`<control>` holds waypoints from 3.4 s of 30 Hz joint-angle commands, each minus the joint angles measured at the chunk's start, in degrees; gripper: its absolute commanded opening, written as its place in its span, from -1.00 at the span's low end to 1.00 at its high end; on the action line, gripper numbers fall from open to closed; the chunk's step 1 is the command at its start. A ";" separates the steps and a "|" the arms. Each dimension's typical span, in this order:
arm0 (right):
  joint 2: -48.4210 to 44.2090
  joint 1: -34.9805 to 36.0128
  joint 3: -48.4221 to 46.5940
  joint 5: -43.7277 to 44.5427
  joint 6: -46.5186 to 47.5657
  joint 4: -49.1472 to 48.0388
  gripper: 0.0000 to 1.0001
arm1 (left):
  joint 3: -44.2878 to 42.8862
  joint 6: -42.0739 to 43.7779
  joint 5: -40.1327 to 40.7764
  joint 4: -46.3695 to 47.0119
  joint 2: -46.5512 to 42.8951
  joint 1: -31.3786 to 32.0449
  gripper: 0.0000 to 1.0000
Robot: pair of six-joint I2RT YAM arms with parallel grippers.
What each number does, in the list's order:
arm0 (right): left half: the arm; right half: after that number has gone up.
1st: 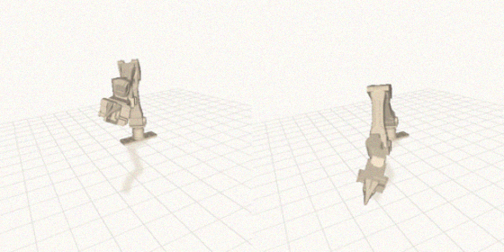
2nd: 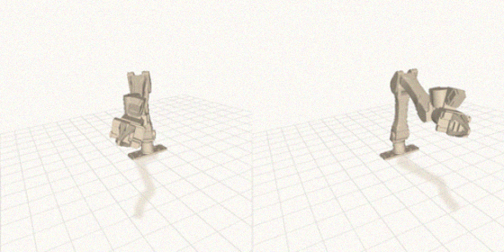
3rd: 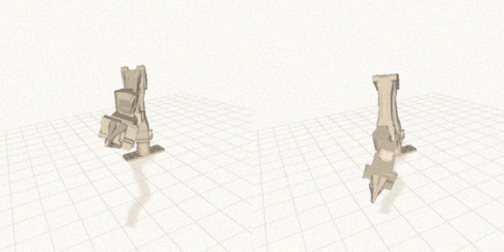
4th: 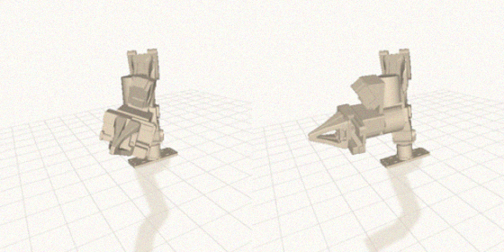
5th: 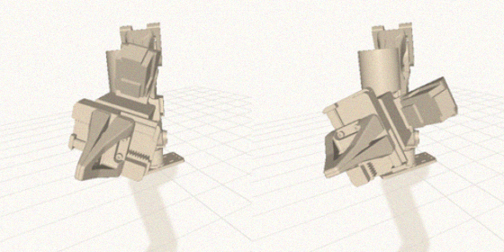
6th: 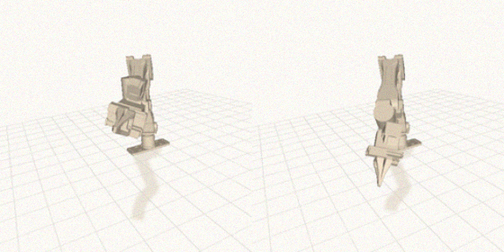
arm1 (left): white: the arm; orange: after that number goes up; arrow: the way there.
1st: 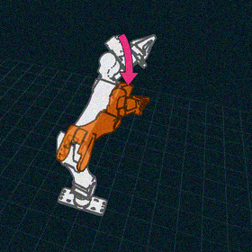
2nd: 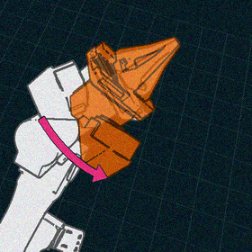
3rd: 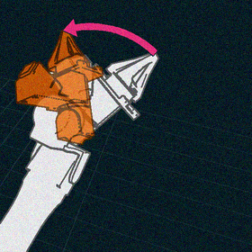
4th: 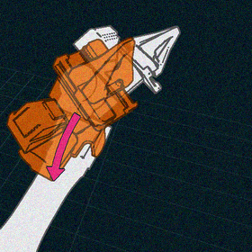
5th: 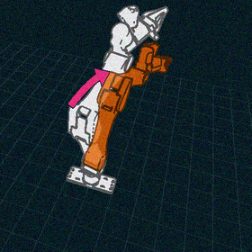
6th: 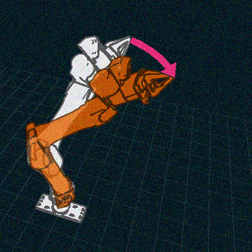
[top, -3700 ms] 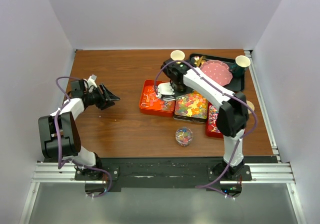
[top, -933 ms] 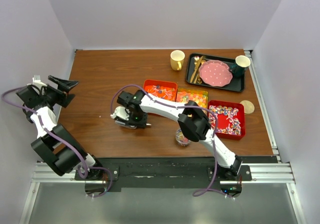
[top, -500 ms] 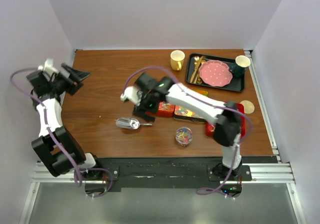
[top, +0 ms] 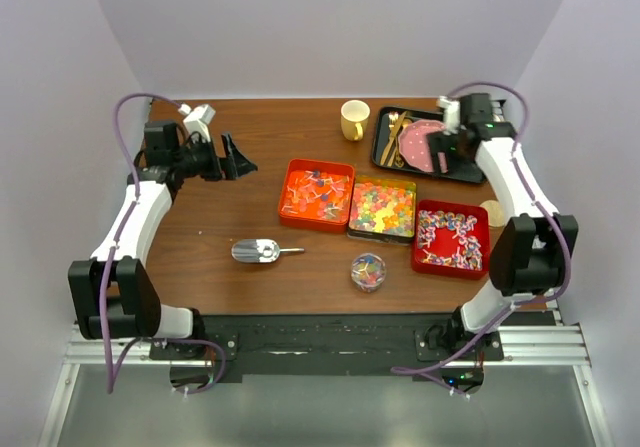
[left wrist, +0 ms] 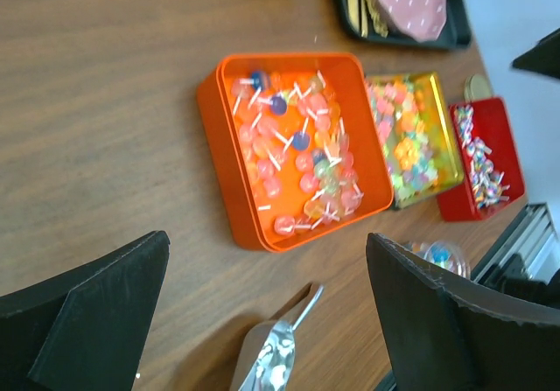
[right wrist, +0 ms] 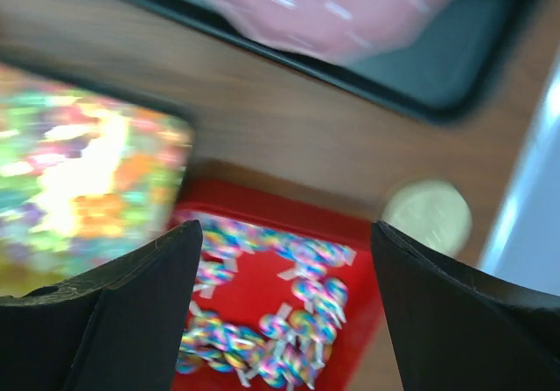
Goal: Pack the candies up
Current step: Pick up the bottle lid at the center of the board.
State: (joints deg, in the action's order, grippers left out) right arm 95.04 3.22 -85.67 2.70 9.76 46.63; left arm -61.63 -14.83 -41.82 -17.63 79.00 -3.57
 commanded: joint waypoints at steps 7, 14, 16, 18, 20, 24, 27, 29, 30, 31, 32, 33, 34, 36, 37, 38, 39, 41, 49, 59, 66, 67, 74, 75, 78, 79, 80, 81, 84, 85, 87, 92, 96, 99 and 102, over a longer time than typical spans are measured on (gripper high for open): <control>-9.27 -11.30 12.09 11.70 -5.18 -6.29 0.74 | -0.16 1.91 1.13 0.40 4.75 2.43 0.98; -3.74 -19.30 13.33 8.20 -12.92 -7.96 0.74 | -3.68 4.72 1.66 -4.25 7.04 4.45 0.97; -2.76 -20.01 14.12 7.94 -13.10 -9.89 0.72 | -3.94 5.69 1.75 -5.75 7.22 4.54 0.97; -2.15 -20.01 14.74 7.76 -12.92 -12.16 0.72 | -3.94 6.65 2.01 -6.89 7.39 4.54 0.97; -0.75 -20.01 15.27 7.93 -12.84 -12.88 0.72 | -4.12 7.79 2.79 -7.68 7.57 4.54 0.97; 2.15 -20.62 15.44 7.85 -13.36 -13.76 0.74 | -4.29 9.47 3.85 -8.91 8.36 4.54 0.98; 4.53 -21.06 14.83 7.50 -13.45 -15.17 0.75 | -4.20 10.70 4.64 -9.44 8.54 4.54 0.97; 5.67 -21.33 14.13 7.32 -13.71 -15.34 0.75 | -4.20 11.75 5.43 -10.23 8.54 4.54 0.98; 6.29 -21.59 13.52 6.54 -13.80 -15.52 0.75 | -4.20 12.01 5.61 -10.41 8.54 4.54 0.98; 6.55 -21.68 13.16 6.36 -13.80 -15.61 0.75 | -4.12 12.54 6.05 -10.67 8.54 4.54 0.98; 6.82 -21.59 12.90 6.44 -13.89 -15.87 0.74 | -4.03 12.72 6.23 -10.85 8.62 4.54 0.97; 7.34 -21.68 12.37 6.62 -14.33 -16.13 0.75 | -3.77 12.89 6.31 -10.94 8.63 4.54 0.98; 7.70 -21.59 12.11 6.79 -14.42 -16.39 0.75 | -3.68 12.98 6.32 -10.94 8.63 4.54 0.98; 8.66 -21.68 11.14 7.58 -14.77 -16.40 0.75 | -3.59 13.07 6.49 -11.02 8.80 4.54 0.98; 9.54 -21.68 10.96 7.76 -14.86 -16.40 0.75 | -3.68 13.33 6.67 -11.02 8.89 4.54 0.98; 9.98 -21.68 10.70 7.93 -14.86 -16.22 0.75 | -3.85 13.51 6.84 -11.29 8.98 4.54 0.98; 10.16 -21.68 10.87 8.20 -14.68 -16.40 0.75 | -4.11 13.60 7.02 -11.29 9.15 4.54 0.98; 10.42 -21.68 11.31 8.73 -14.16 -17.45 0.75 | -4.29 13.78 7.28 -11.12 9.41 4.54 0.98; 13.23 -21.94 12.37 9.78 -11.34 -18.50 0.80 | -4.12 13.42 7.02 -10.50 9.68 4.54 0.98; 14.99 -22.29 11.23 9.78 -10.99 -18.42 0.92 | -3.15 12.90 6.75 -9.71 9.59 4.54 0.98; 16.93 -23.88 9.38 9.43 -11.52 -17.01 0.92 | -3.15 12.90 6.75 -9.71 9.68 4.54 0.98; 17.19 -24.14 9.21 9.34 -11.52 -16.40 0.92 | -3.06 12.90 6.67 -9.62 9.85 4.54 0.98; 17.10 -24.58 8.94 7.24 -10.37 -13.42 0.92 | -3.24 12.54 6.58 -9.09 10.73 4.54 0.98; 17.28 -24.58 8.94 6.80 -10.64 -12.71 0.92 | -3.24 12.46 6.41 -9.00 10.82 4.54 0.97; 16.93 -24.58 9.90 5.65 -11.34 -11.83 0.92 | -3.59 12.28 6.32 -8.83 11.26 4.54 0.97; 16.75 -24.58 10.08 5.39 -11.43 -11.74 0.92 | -3.68 12.28 6.32 -8.74 11.44 4.54 0.97; 16.75 -24.58 10.43 5.30 -11.69 -11.65 0.92 | -3.85 12.19 6.23 -8.74 11.52 4.54 0.97; 16.75 -24.58 10.52 5.30 -11.78 -11.56 0.92 | -3.85 12.19 6.23 -8.74 11.61 4.54 0.98; 16.75 -24.58 11.14 5.04 -11.78 -10.95 0.92 | -3.94 12.11 6.14 -8.56 11.61 4.54 0.97; 16.58 -24.58 11.49 4.95 -11.69 -10.51 0.92 | -3.94 12.11 6.14 -8.39 11.70 4.54 0.97; 15.70 -24.58 12.36 4.77 -11.60 -10.51 0.92 | -3.77 11.93 6.05 -8.13 11.88 4.54 0.97; 14.47 -24.58 15.18 4.42 -11.78 -10.16 0.92 | -3.50 11.49 5.79 -7.33 12.14 4.54 0.97; 14.11 -24.58 16.85 4.60 -11.78 -10.33 0.92 | -3.24 11.05 5.52 -6.81 12.23 4.54 0.97; 14.64 -24.58 16.76 3.63 -11.87 -10.33 0.86 | -3.06 10.88 5.44 -6.63 12.32 4.54 0.97; 16.21 -24.58 15.97 3.19 -12.57 -10.07 0.83 | -3.06 10.79 5.44 -6.54 12.14 4.54 0.97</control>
State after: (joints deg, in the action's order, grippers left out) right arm 108.16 -21.45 -71.66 7.03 -1.96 31.03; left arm -63.55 -3.84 -35.05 -26.28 91.13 0.80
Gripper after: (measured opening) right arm 0.928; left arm 0.987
